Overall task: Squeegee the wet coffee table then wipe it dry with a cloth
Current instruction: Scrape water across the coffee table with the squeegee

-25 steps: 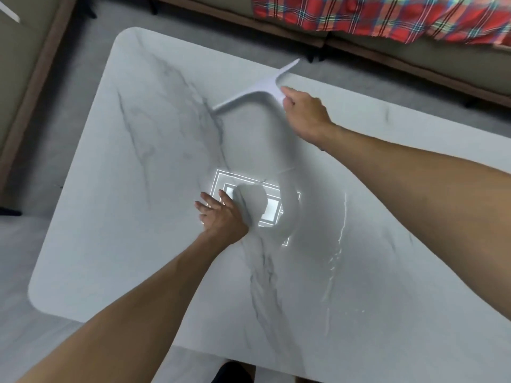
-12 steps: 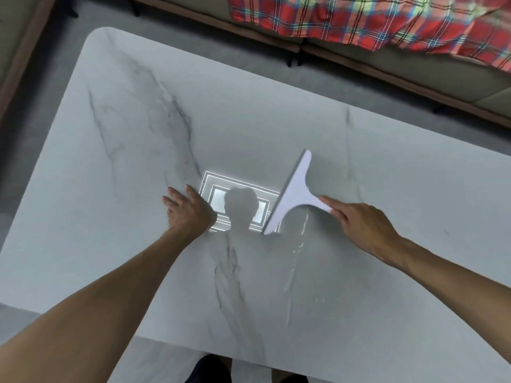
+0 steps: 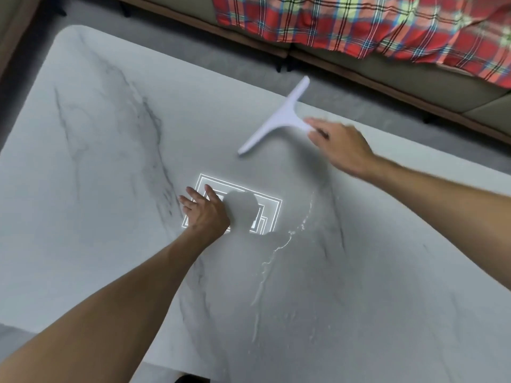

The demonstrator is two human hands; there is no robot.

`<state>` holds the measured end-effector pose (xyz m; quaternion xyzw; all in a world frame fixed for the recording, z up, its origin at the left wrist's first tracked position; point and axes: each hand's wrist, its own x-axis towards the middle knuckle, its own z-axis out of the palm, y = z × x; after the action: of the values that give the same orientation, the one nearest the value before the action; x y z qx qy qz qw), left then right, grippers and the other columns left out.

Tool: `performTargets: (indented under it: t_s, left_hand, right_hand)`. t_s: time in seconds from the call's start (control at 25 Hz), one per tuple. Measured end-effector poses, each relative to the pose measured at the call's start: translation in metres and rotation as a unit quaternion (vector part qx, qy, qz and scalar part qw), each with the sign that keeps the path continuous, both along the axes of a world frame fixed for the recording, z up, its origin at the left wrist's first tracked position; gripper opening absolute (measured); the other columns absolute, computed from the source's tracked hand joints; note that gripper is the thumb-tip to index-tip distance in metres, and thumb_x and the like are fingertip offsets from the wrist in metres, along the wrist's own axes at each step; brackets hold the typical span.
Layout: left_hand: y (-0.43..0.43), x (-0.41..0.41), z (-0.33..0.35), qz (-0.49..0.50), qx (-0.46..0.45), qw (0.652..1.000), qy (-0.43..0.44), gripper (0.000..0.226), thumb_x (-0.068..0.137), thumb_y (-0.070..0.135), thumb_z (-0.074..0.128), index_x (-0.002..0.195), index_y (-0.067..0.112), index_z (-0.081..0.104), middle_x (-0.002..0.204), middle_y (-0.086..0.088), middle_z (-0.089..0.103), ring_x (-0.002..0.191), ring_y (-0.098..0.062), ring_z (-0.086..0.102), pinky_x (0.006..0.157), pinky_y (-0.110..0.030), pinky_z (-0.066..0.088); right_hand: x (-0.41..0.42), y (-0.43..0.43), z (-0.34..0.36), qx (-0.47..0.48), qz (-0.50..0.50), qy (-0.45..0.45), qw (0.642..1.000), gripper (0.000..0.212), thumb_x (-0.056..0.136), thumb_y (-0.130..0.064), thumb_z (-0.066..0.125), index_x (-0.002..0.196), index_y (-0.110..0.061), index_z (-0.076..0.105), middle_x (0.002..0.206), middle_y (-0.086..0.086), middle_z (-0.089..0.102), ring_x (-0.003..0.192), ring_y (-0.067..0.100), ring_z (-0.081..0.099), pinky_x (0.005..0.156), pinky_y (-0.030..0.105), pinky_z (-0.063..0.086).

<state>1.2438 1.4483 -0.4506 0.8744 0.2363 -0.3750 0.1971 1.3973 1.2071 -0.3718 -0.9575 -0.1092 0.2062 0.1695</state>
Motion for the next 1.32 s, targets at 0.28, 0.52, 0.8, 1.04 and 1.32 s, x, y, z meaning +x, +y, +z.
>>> performTargets:
  t_s: [0.28,0.52,0.8,1.04,1.32]
  left_hand:
    - [0.003,0.006,0.010,-0.026,0.001,0.999,0.021,0.068,0.097,0.017,0.036,0.151,-0.005,0.001,0.146,-0.050,-0.002,0.134,-0.068,-0.002,0.115,-0.058,0.009]
    - [0.000,0.005,0.020,-0.047,0.014,0.998,0.027,0.064,0.098,0.012,0.032,0.151,-0.005,-0.001,0.148,-0.047,-0.003,0.134,-0.067,-0.001,0.114,-0.058,0.011]
    - [0.000,0.007,0.029,-0.047,-0.002,0.998,0.035,0.068,0.097,0.015,0.037,0.152,-0.001,-0.001,0.151,-0.042,-0.006,0.138,-0.062,-0.004,0.116,-0.056,0.009]
    - [0.009,0.002,0.011,-0.066,0.000,0.998,0.018,0.072,0.096,0.017,0.039,0.151,-0.003,-0.002,0.148,-0.047,-0.003,0.135,-0.066,-0.003,0.115,-0.057,0.010]
    - [0.014,-0.006,-0.014,-0.069,0.005,0.998,-0.005,0.080,0.090,0.021,0.044,0.151,-0.001,-0.002,0.148,-0.046,-0.002,0.134,-0.068,-0.002,0.115,-0.058,0.012]
  right_hand:
    - [0.064,0.092,-0.045,0.055,0.034,0.025,0.998,0.042,0.096,-0.034,0.040,0.138,-0.037,0.050,0.142,-0.002,0.053,0.128,0.032,0.048,0.099,0.038,0.041]
    - [-0.016,-0.025,-0.040,-0.035,0.004,0.006,0.999,0.041,0.098,-0.034,0.042,0.137,-0.044,0.046,0.129,0.004,0.063,0.110,0.041,0.059,0.087,0.044,0.049]
    - [-0.147,-0.133,0.006,-0.148,-0.064,0.056,0.985,0.038,0.100,-0.039,0.039,0.136,-0.051,0.044,0.100,0.008,0.073,0.086,0.038,0.064,0.062,0.037,0.045]
    - [-0.046,-0.033,0.011,-0.027,-0.015,-0.015,0.999,0.040,0.099,-0.032,0.043,0.139,-0.037,0.047,0.134,0.001,0.060,0.114,0.036,0.059,0.091,0.044,0.048]
    - [0.061,0.169,-0.031,0.018,0.138,0.027,0.990,0.044,0.100,-0.034,0.036,0.143,-0.037,0.042,0.148,0.002,0.046,0.133,0.033,0.043,0.103,0.041,0.039]
